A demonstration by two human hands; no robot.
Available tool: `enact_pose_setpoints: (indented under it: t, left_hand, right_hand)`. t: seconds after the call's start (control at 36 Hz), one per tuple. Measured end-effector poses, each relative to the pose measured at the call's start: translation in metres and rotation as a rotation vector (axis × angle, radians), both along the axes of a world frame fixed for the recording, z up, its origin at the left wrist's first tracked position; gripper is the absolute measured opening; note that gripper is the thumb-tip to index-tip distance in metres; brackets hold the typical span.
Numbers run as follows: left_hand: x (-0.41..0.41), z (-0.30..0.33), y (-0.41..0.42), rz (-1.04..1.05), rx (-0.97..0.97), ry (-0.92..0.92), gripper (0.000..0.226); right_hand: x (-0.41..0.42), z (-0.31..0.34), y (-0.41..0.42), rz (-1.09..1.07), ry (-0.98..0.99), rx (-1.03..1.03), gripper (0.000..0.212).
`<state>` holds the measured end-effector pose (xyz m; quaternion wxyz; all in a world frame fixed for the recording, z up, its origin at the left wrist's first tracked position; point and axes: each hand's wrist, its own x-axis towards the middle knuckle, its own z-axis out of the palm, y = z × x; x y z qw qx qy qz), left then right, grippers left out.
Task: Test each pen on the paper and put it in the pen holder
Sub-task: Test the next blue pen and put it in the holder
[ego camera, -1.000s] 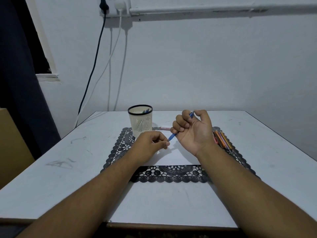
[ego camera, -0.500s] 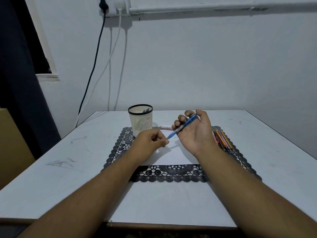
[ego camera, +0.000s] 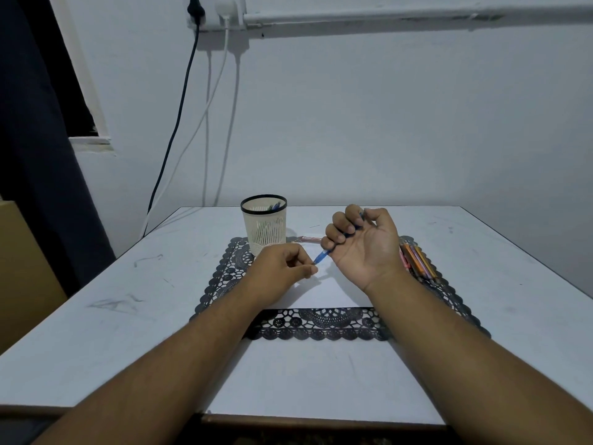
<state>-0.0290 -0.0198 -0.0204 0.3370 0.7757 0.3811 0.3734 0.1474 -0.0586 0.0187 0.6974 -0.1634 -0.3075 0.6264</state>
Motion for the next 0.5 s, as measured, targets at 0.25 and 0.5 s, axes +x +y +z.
enact_pose_setpoints:
  t: [0.25, 0.5]
  left_hand:
    - [-0.0005, 0.0006, -0.0012, -0.019, -0.004, 0.004, 0.012]
    - [-0.0004, 0.0008, -0.0025, -0.024, 0.013, -0.015, 0.015]
  right_hand:
    - [0.0014, 0.0000, 0.0001, 0.017, -0.035, 0.001, 0.024]
    - [0.0007, 0.0026, -0.0019, 0.029, -0.058, 0.023, 0.022]
